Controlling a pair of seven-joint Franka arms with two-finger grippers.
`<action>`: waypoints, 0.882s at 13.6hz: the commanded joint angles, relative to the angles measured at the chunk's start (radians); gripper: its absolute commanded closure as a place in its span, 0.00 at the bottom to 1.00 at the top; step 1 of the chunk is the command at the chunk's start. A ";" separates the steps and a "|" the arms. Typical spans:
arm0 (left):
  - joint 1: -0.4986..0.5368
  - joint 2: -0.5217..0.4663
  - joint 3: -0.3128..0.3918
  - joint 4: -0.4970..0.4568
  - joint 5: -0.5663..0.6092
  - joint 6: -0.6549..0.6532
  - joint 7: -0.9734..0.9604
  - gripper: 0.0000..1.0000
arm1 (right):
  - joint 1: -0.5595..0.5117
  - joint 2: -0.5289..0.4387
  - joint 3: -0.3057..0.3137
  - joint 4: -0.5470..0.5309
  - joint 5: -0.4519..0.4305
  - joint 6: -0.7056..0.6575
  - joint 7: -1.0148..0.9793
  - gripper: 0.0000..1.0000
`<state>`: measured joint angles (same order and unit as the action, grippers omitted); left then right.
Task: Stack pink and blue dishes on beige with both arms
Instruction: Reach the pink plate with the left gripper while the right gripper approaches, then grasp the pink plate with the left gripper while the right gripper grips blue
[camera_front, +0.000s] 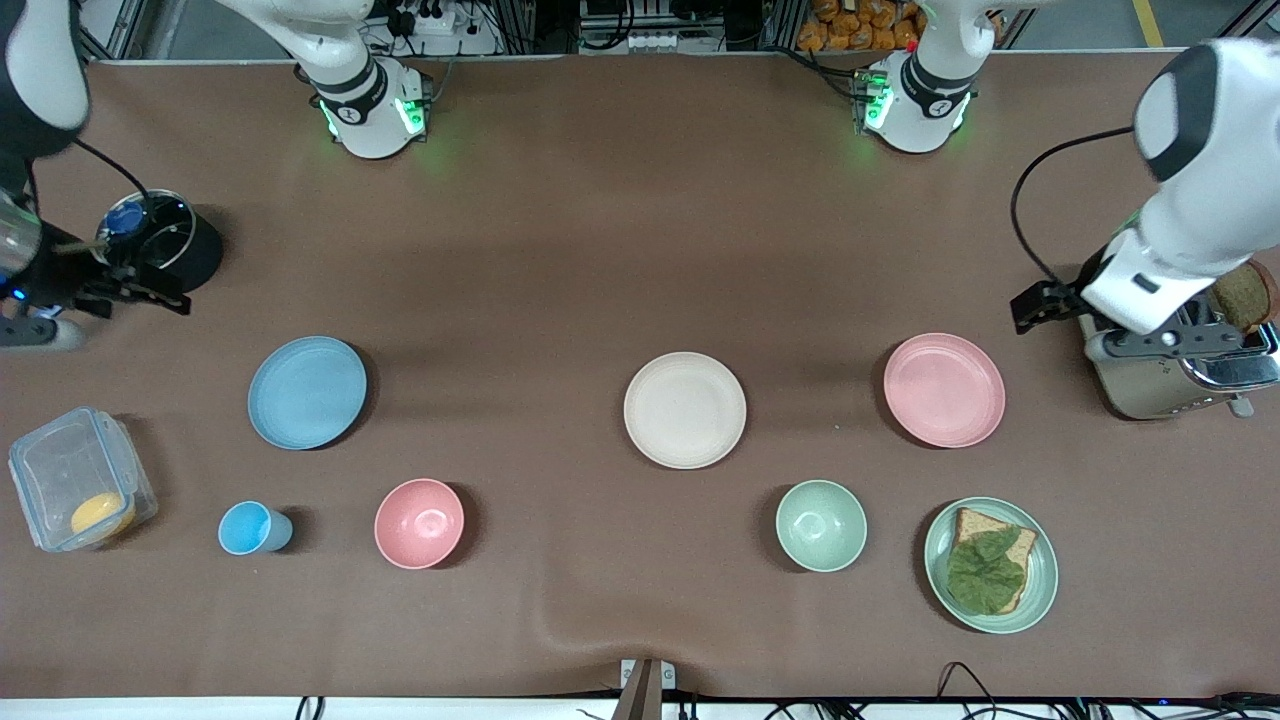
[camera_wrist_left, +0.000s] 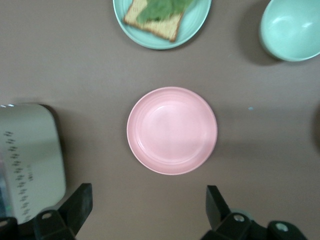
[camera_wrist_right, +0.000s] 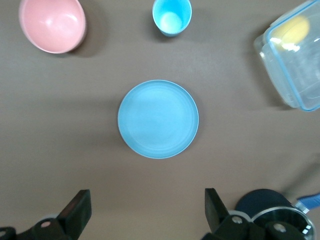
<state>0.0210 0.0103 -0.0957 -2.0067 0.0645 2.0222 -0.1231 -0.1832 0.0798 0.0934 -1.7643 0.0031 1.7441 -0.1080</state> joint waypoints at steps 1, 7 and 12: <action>0.036 -0.055 0.001 -0.266 0.017 0.265 0.026 0.00 | -0.076 0.119 0.019 -0.041 0.015 0.112 0.002 0.00; 0.201 0.152 -0.001 -0.310 0.024 0.507 0.128 0.00 | -0.124 0.359 0.017 -0.050 0.000 0.351 -0.010 0.00; 0.229 0.236 -0.004 -0.308 0.024 0.572 0.128 0.00 | -0.142 0.440 0.011 -0.070 -0.032 0.414 -0.013 0.00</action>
<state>0.2350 0.2229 -0.0879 -2.3244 0.0683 2.5645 0.0071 -0.2962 0.5029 0.0907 -1.8308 -0.0066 2.1487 -0.1117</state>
